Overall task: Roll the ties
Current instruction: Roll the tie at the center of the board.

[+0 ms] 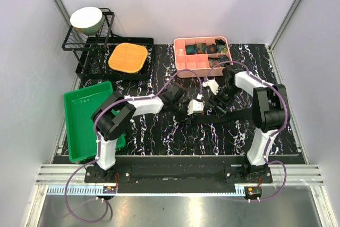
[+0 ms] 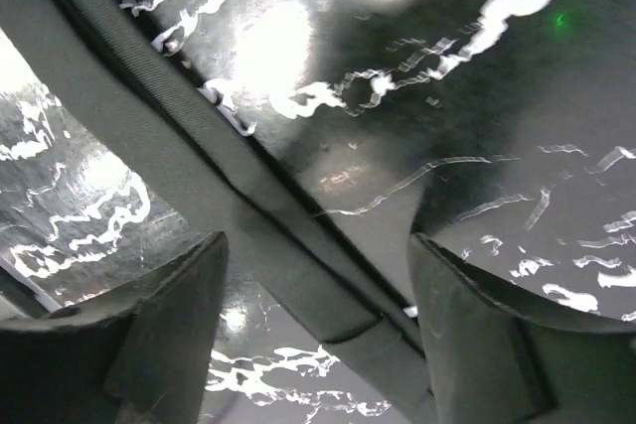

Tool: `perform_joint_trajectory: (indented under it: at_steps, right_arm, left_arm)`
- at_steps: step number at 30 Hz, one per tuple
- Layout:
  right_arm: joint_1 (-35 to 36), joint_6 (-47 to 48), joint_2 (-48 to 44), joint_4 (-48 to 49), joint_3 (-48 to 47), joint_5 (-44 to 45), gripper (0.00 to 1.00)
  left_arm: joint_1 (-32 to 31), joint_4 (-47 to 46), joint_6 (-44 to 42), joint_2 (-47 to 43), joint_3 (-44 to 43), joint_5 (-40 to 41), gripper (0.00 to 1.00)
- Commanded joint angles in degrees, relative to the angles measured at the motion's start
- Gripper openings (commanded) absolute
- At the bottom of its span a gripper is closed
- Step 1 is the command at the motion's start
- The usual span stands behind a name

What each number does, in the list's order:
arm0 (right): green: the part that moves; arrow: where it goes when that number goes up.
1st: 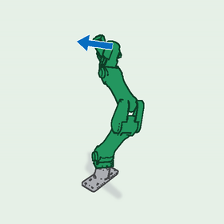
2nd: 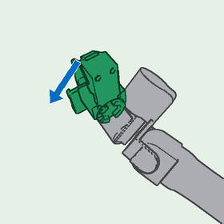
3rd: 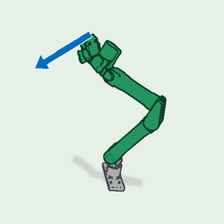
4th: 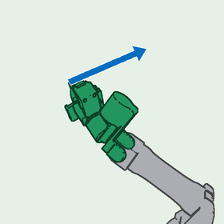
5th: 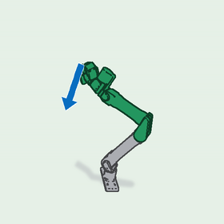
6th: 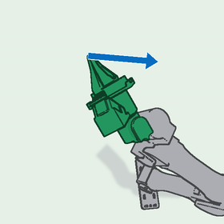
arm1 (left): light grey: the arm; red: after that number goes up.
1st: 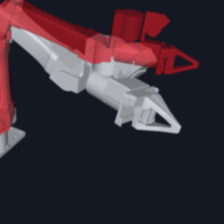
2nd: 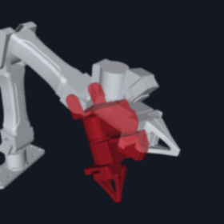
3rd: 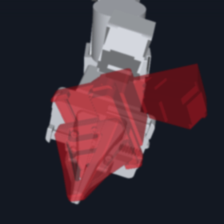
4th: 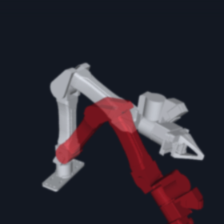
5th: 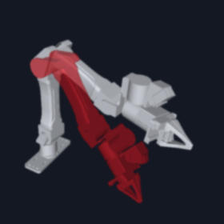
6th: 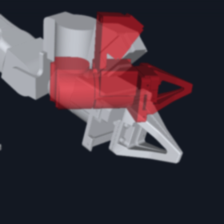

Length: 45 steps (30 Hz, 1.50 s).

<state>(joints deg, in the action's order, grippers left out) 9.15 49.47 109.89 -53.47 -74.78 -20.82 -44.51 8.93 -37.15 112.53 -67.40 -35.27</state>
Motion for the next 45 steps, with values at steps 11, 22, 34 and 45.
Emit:
perform_joint_trajectory:
  at_steps: [11,22,34,45]
  right_arm:
    - [3.77,4.93,-3.89,8.30,13.25,10.01,0.54]
    - [3.95,2.91,-2.57,10.05,15.28,12.73,0.12]
    - [4.04,3.70,-2.22,11.02,15.37,14.31,0.00]
    - [3.95,3.44,-1.34,11.20,14.67,15.55,0.00]
  left_arm:
    - [1.53,3.65,4.97,1.03,3.67,4.85,0.00]
    - [1.36,-7.51,15.07,-4.07,8.50,12.23,0.00]
    - [1.27,-18.16,27.12,-10.31,10.45,16.54,0.00]
    - [0.13,-16.65,18.09,-8.64,13.15,24.55,0.00]
